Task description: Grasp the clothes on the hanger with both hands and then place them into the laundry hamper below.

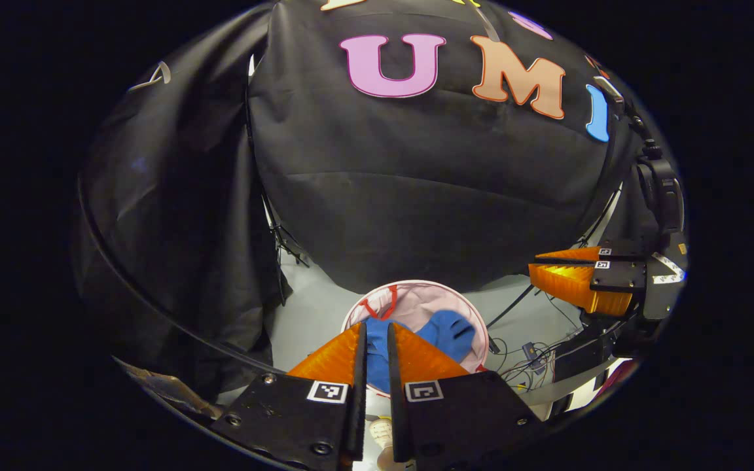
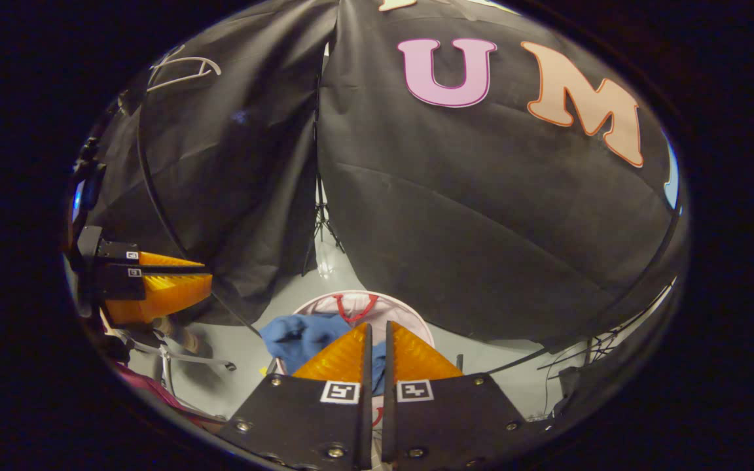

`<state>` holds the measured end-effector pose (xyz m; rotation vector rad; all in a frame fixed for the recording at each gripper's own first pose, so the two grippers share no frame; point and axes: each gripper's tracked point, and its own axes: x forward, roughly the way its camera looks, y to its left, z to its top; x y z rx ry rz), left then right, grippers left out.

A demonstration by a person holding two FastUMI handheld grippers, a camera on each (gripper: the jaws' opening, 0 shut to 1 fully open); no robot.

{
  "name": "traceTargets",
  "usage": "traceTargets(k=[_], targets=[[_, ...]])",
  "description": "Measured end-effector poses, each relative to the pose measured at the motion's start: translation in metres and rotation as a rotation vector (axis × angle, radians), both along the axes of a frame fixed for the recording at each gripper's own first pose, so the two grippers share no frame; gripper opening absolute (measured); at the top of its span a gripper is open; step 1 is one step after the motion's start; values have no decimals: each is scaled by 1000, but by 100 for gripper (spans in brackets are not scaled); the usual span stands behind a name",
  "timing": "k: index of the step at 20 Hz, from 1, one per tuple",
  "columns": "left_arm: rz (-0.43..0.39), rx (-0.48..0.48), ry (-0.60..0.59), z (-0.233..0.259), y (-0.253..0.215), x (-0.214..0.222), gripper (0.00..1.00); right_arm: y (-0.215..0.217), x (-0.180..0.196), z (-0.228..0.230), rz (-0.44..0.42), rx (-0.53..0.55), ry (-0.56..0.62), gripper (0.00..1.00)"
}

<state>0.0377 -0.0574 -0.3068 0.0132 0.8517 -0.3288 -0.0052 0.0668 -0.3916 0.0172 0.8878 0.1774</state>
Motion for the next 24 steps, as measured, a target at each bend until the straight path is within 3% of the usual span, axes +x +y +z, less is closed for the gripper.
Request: traceTargets(k=[6, 13, 24], targets=[[8, 19, -25, 8, 3, 2, 18, 0, 4, 6, -9, 13, -14, 7], [-3, 21, -160, 55, 3, 25, 18, -9, 20, 37, -54, 26, -83, 7], [-12, -114, -447, 191, -33, 64, 18, -40, 67, 173, -156, 34, -387, 6]])
